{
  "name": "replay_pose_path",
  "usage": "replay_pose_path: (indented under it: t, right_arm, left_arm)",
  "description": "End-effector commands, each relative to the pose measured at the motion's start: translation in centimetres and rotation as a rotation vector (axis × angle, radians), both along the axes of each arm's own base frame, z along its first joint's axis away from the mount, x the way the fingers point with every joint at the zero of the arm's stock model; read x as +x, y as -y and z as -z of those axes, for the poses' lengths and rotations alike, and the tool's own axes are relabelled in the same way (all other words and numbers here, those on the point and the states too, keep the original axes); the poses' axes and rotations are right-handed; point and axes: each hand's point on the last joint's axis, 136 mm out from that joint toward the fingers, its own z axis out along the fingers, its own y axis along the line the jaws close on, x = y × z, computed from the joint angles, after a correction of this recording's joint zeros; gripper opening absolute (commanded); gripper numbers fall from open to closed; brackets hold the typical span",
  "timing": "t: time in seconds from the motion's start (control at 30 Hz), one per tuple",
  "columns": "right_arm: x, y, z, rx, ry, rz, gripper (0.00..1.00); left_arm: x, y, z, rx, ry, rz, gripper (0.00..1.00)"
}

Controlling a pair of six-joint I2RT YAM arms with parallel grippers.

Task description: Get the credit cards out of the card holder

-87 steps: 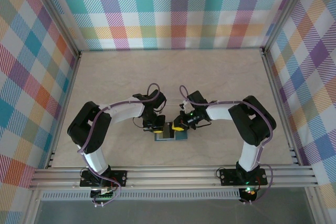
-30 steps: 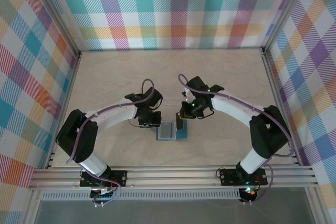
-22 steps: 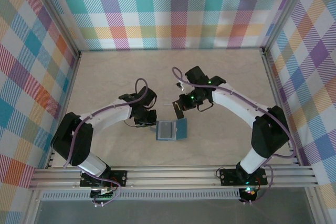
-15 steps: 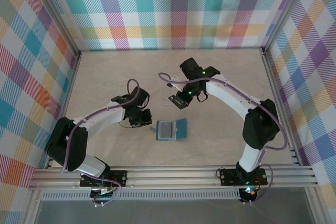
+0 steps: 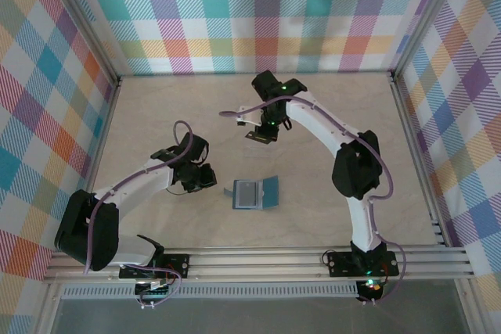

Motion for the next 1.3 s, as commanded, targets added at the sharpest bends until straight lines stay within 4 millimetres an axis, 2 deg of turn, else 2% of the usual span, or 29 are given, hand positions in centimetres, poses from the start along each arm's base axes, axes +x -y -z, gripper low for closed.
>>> replay_pose_path:
  t: [0.0, 0.17, 0.5, 0.77, 0.83, 0.93, 1.0, 1.13, 1.27]
  right_arm:
    - [0.3, -0.2, 0.3, -0.022, -0.011, -0.060, 0.00]
    - [0.6, -1.0, 1.5, -0.029, -0.063, -0.078, 0.00]
    - [-0.4, -0.1, 4.5, -0.104, -0.148, -0.085, 0.00]
    - [0.2, 0.3, 6.5, -0.150, -0.154, -0.078, 0.00]
    - [0.0, 0.2, 6.7, -0.150, -0.160, -0.086, 0.04]
    - [0.3, 0.1, 6.4, -0.142, -0.143, -0.078, 0.21]
    - [0.9, -0.1, 5.8, -0.130, -0.111, -0.065, 0.29]
    - [2.4, -0.6, 4.2, -0.088, -0.017, -0.035, 0.35]
    - [3.4, -0.5, 3.8, -0.093, 0.042, -0.026, 0.37]
  left_arm:
    - [0.1, -0.5, 0.0, -0.003, 0.009, -0.010, 0.21]
    - [0.2, -0.2, 0.8, -0.015, -0.009, -0.009, 0.21]
    - [0.2, 0.1, 0.7, -0.023, -0.017, 0.008, 0.21]
    - [0.1, 0.1, 0.8, -0.022, -0.032, 0.011, 0.21]
    - [0.1, 0.1, 0.8, -0.015, -0.037, 0.019, 0.21]
    - [0.1, 0.1, 0.6, -0.013, -0.031, 0.018, 0.21]
    - [0.2, 0.0, 0.5, -0.014, -0.026, 0.017, 0.22]
    - [0.4, 0.2, 0.4, -0.015, -0.020, 0.020, 0.22]
    - [0.4, 0.2, 0.4, -0.014, -0.021, 0.024, 0.22]
